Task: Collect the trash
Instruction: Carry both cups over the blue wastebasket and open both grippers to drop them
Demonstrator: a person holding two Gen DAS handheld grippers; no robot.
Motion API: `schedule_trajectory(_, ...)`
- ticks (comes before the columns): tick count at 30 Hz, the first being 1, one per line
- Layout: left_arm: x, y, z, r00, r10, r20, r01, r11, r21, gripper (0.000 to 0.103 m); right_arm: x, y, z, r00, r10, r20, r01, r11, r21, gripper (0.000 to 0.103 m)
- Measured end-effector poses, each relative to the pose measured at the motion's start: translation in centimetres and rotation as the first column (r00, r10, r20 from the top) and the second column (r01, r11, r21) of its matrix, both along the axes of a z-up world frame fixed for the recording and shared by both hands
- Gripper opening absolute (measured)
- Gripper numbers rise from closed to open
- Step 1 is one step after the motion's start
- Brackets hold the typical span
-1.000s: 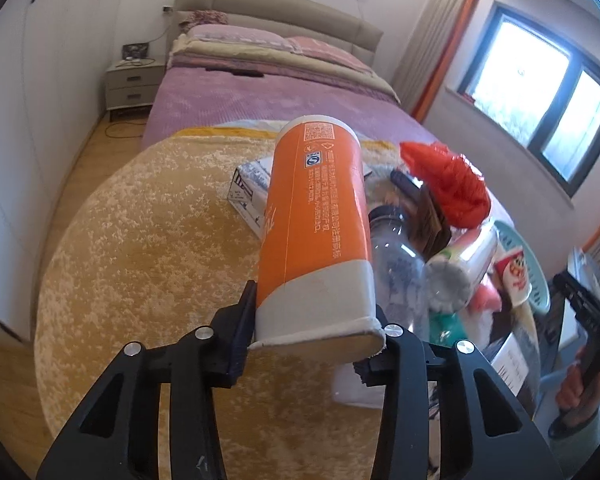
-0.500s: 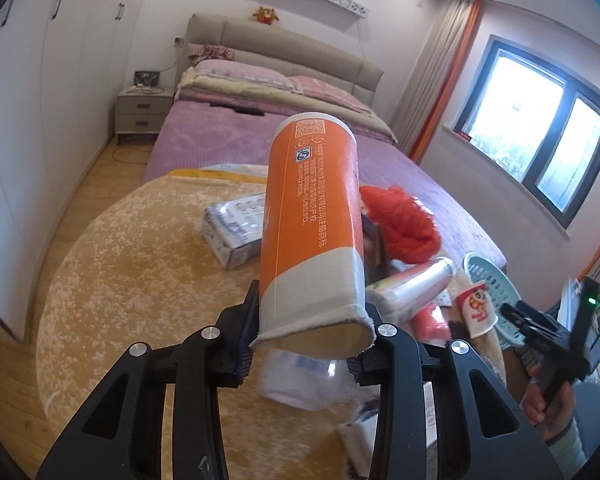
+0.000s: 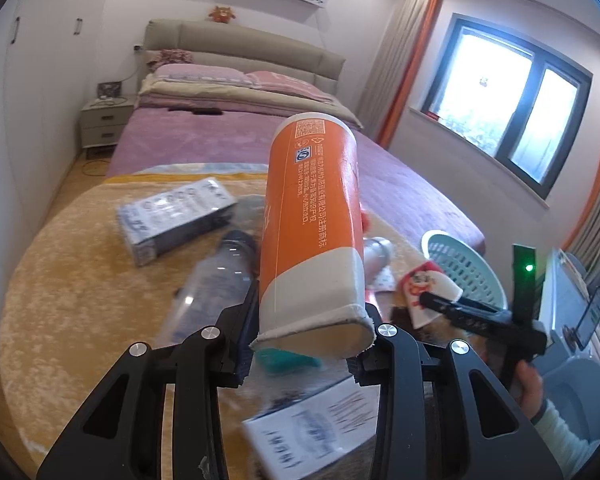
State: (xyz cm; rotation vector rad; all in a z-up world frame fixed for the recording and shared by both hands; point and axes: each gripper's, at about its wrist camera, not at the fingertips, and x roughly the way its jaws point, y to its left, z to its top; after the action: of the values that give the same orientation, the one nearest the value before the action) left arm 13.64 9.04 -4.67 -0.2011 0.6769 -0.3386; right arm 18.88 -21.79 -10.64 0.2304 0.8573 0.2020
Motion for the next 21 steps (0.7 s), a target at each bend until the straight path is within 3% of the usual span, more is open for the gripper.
schedule_trajectory(2,0.1,-1.0,-0.1,1.000,-0.007,-0.002,0.007,1.000,0.007,0.035,-0.2,0.2,0.2,1.000,0.027,0.001,-0.027,0.999,0.030,0.060)
schedule_trajectory(5,0.2,-2.3,-0.1,1.000,-0.018,-0.001,0.018,1.000,0.012,0.035,-0.7,0.6,0.5,0.999,0.046,0.008,-0.046,0.999,0.027,0.030)
schedule_trajectory(6,0.1,-2.7,0.0,1.000,-0.023,0.000,0.023,1.000,0.011,0.035,-1.0,0.7,0.7,0.999,0.045,0.013,-0.046,0.999,0.021,0.028)
schedule_trajectory(14,0.7,-6.2,0.1,0.997,-0.078,0.005,0.078,0.997,0.012,0.035,-3.8,-0.2,3.2,0.992,0.027,0.123,-0.023,0.999,-0.035,0.028)
schedule_trajectory(21,1.6,-11.6,0.8,0.987,-0.160,0.030,0.160,0.987,0.017,0.035,-4.9,-5.8,5.7,0.979,-0.075,0.190,0.081,0.996,-0.024,0.028)
